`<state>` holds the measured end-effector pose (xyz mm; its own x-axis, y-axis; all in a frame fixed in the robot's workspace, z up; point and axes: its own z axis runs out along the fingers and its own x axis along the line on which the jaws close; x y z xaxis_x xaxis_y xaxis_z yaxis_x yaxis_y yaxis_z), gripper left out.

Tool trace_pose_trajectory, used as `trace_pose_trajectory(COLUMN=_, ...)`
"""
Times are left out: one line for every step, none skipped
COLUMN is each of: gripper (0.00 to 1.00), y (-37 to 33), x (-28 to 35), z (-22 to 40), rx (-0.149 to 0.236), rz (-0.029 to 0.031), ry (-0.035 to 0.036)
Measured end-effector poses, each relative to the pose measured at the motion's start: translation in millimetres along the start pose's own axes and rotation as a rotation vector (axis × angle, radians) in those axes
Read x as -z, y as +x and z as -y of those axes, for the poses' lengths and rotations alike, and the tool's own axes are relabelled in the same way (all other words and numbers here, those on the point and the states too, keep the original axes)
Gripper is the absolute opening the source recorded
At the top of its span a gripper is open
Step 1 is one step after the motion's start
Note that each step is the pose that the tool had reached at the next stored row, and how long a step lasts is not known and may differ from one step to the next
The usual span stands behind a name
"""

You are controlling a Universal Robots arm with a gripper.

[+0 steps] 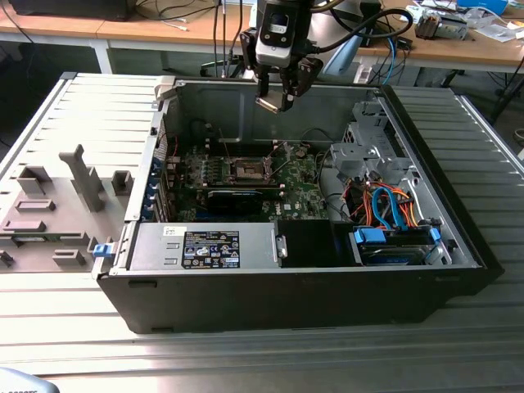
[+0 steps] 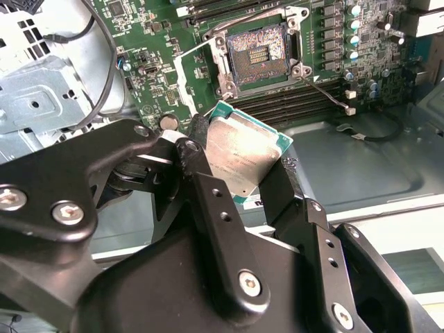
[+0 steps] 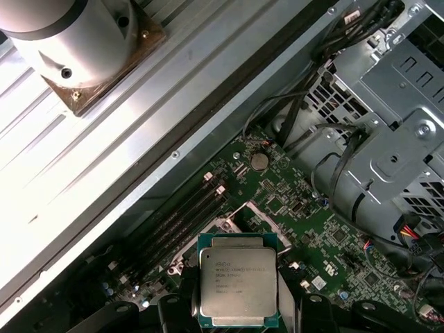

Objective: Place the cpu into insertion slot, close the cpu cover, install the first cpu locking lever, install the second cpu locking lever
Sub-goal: 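Place the cpu into insertion slot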

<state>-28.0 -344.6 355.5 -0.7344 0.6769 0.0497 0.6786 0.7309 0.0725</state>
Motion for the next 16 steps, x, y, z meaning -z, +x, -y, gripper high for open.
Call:
trace_pose_trajectory(gripper=0.55, y=0.0, x=0.0, z=0.0, rx=-0.001, rz=0.0, ry=0.0)
trace_pose_trajectory(gripper=0.55, y=0.0, x=0.0, z=0.0, rx=-0.001, rz=0.0001, ry=-0.0001)
trace_pose_trajectory(gripper=0.55, y=0.0, x=0.0, z=0.0, rx=-0.002, rz=0.0001, ry=-0.0001)
trace_pose_trajectory(gripper=0.55, y=0.0, x=0.0, z=0.0, rx=-0.003, rz=0.0002, ry=-0.0001)
trace_pose_trajectory(gripper=0.55, y=0.0, x=0.0, z=0.0, rx=-0.005, rz=0.0003, ry=-0.0002)
trace_pose_trajectory(gripper=0.55, y=0.0, x=0.0, z=0.0, rx=-0.006, rz=0.0004, ry=-0.0003)
trace_pose_trajectory(gripper=0.55, y=0.0, x=0.0, z=0.0, rx=-0.007, rz=0.0005, ry=-0.0003)
trace_pose_trajectory(gripper=0.55, y=0.0, x=0.0, z=0.0, rx=-0.007, rz=0.0005, ry=-0.0004)
trace_pose_trajectory(gripper=0.55, y=0.0, x=0.0, z=0.0, rx=-0.008, rz=0.0006, ry=-0.0004)
trace_pose_trajectory(gripper=0.55, y=0.0, x=0.0, z=0.0, rx=-0.009, rz=0.0007, ry=-0.0004)
trace_pose_trajectory(gripper=0.55, y=0.0, x=0.0, z=0.0, rx=-0.01, rz=0.0007, ry=-0.0005)
trace_pose_trajectory(gripper=0.55, y=0.0, x=0.0, z=0.0, rx=-0.011, rz=0.0008, ry=-0.0005)
trace_pose_trajectory(gripper=0.55, y=0.0, x=0.0, z=0.0, rx=-0.012, rz=0.0008, ry=-0.0006)
trace_pose_trajectory(gripper=0.55, y=0.0, x=0.0, z=0.0, rx=-0.013, rz=0.001, ry=-0.0006)
trace_pose_trajectory(gripper=0.55, y=0.0, x=0.0, z=0.0, rx=-0.014, rz=0.001, ry=-0.0007)
trace_pose_trajectory(gripper=0.55, y=0.0, x=0.0, z=0.0, rx=-0.015, rz=0.0011, ry=-0.0008)
